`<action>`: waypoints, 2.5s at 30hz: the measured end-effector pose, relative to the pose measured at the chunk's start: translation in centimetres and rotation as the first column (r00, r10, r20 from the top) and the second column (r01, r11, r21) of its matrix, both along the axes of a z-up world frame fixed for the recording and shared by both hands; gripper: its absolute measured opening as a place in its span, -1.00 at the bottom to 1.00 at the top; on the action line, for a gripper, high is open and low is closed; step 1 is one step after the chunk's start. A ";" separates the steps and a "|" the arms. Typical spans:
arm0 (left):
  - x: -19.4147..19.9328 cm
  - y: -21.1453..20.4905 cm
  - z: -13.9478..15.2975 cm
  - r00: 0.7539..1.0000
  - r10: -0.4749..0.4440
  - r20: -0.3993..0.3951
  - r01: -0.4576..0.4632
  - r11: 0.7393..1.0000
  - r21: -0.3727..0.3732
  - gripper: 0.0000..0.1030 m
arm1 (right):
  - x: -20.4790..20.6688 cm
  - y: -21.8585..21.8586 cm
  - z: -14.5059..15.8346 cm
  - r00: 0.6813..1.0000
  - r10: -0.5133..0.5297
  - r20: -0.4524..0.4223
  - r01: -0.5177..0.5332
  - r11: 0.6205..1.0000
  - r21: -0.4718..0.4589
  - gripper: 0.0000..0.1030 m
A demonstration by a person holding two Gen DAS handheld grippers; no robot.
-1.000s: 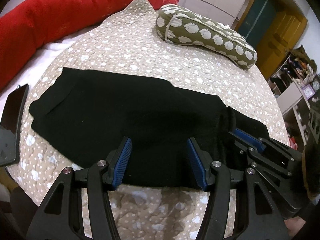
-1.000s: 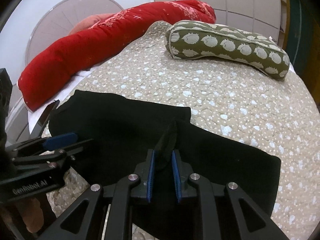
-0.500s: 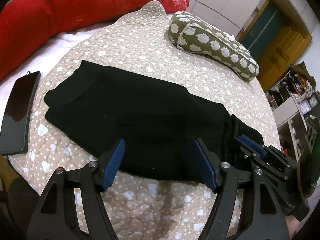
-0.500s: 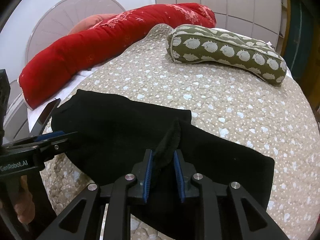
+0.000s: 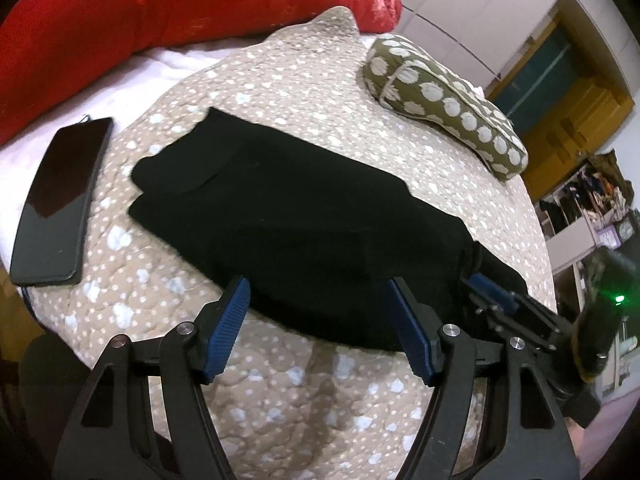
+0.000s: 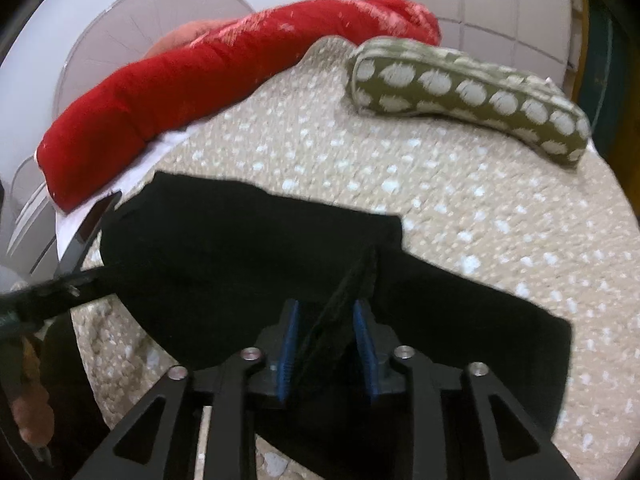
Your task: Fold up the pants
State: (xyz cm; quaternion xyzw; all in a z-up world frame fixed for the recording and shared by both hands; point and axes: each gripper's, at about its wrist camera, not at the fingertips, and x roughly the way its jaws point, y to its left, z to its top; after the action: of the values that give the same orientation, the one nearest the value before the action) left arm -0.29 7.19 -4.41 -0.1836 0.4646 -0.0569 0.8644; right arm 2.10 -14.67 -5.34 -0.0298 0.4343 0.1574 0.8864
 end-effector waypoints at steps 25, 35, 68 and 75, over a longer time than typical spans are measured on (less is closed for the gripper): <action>0.4 6.3 -3.2 0.967 0.252 -0.034 -0.254 0.948 -0.193 0.64 | 10.1 12.9 2.5 0.956 0.291 -0.022 -0.288 0.953 0.089 -0.15; 1.6 6.5 -3.8 0.969 0.249 0.005 -0.243 0.949 -0.202 0.71 | 14.2 19.3 -1.2 0.874 0.468 -0.130 -0.457 0.883 0.106 -0.23; -5.8 -13.8 2.2 0.810 -0.501 0.306 0.468 0.865 0.178 0.29 | -2.6 -14.2 4.2 0.955 -0.292 -0.060 0.270 0.764 0.586 -0.06; -8.0 -12.8 2.9 0.753 -0.578 0.314 0.532 0.816 0.224 0.33 | -4.9 -15.7 3.2 0.959 -0.263 -0.102 0.263 0.698 0.667 0.20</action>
State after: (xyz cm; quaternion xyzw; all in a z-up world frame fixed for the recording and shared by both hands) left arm -8.31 -5.60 -1.49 0.0292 0.3301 -0.3163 0.8889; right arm -2.77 -30.38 -2.12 0.3551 0.3470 0.1756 0.8501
